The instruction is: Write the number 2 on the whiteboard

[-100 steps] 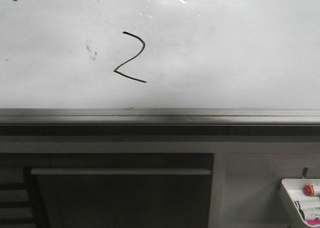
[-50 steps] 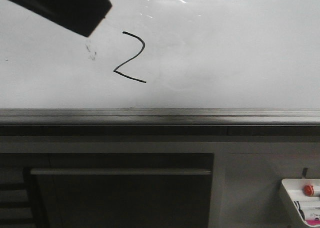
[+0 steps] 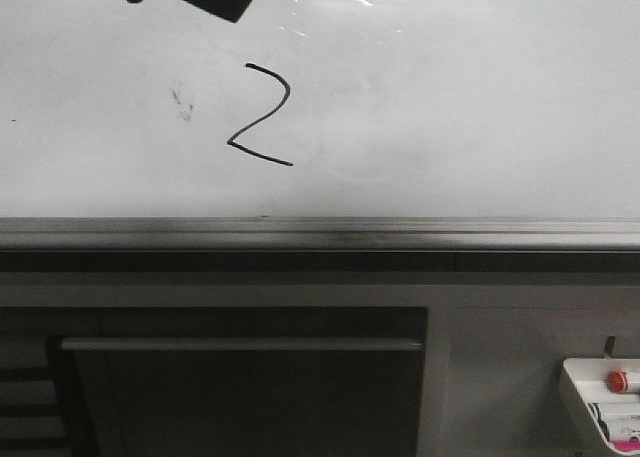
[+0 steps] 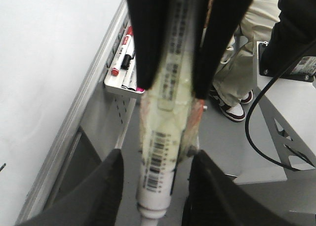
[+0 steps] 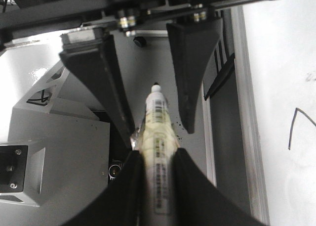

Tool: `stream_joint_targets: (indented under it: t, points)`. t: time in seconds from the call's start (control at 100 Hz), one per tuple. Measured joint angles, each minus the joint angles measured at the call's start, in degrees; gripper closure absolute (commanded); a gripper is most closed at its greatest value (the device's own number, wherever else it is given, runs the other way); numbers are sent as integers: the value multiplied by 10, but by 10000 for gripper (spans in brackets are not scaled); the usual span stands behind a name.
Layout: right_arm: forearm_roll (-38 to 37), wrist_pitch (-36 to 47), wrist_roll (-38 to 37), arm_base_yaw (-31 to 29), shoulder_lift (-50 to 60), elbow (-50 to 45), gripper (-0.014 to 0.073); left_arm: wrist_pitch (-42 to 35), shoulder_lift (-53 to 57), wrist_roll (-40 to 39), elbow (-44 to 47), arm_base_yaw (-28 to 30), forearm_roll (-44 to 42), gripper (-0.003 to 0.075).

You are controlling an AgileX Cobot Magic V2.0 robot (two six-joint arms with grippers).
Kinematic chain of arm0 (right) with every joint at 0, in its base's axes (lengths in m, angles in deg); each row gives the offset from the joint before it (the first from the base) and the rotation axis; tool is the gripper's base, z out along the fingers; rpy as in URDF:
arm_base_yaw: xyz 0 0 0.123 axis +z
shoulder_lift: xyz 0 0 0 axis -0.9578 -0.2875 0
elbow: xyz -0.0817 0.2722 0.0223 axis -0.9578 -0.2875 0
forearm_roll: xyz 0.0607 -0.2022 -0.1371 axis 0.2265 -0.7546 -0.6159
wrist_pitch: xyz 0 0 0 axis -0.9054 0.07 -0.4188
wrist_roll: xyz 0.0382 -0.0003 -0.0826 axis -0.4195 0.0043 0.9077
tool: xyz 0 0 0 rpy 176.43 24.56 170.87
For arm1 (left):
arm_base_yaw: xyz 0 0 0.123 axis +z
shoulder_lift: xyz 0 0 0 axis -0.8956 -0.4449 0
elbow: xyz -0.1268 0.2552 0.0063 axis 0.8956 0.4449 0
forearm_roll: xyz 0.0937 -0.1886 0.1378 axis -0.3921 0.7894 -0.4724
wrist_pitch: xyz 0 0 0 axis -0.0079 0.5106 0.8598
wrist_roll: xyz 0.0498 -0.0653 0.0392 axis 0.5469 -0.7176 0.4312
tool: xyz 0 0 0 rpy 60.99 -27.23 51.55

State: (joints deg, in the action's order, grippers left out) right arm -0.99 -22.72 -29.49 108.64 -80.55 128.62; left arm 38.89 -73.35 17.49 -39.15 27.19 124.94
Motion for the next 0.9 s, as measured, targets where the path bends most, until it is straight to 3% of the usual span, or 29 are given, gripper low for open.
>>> stream_joint_targets:
  t: [0.38, 0.45, 0.67, 0.9]
  points:
    - [0, 0, 0, 0, 0, 0, 547, 0, 0, 0, 0, 0, 1, 608]
    - [0, 0, 0, 0, 0, 0, 508, 0, 0, 0, 0, 0, 1, 618]
    - [0, 0, 0, 0, 0, 0, 274, 0, 0, 0, 0, 0, 2, 649]
    - [-24, 0, -18, -15, 3, 7, 260, 0, 0, 0, 0, 0, -19, 659]
